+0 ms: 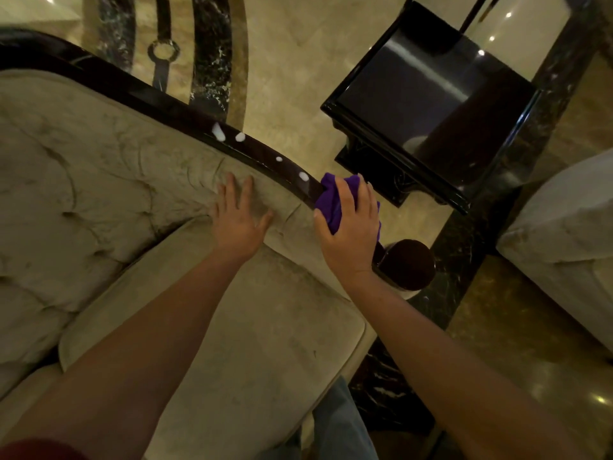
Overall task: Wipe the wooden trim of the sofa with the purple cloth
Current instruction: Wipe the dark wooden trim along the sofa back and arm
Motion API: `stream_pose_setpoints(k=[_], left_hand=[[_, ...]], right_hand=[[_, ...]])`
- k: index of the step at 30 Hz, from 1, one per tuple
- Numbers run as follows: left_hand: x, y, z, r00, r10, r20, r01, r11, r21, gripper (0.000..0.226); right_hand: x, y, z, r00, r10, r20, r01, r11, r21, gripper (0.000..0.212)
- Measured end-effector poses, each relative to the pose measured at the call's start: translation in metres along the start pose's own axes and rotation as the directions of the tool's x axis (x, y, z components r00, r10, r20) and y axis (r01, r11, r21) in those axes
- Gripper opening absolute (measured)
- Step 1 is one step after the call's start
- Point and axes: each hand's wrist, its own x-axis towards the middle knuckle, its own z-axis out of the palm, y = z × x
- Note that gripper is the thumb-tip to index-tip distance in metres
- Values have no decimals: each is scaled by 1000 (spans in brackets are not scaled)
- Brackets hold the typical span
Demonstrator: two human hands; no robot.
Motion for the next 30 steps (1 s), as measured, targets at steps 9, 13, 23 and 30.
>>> stream_pose_setpoints(k=[9, 13, 23, 30], left_hand=[[2, -26, -13, 991, 88, 105, -98, 991, 94, 98], [0, -22, -10, 992, 83, 93, -85, 996, 23, 101], [4, -33, -39, 969, 136, 206, -124, 990, -70, 88], [28, -45, -116, 986, -6, -165, -39, 962, -270, 48]], right_hand=[[23, -19, 10, 991, -130, 20, 131, 977, -170, 58], [36, -36, 16, 986, -162, 31, 165, 964, -208, 57], [68, -76, 33, 964, -231, 133, 264, 902, -341, 53], [81, -97, 45, 961, -228, 155, 270, 891, -364, 54]])
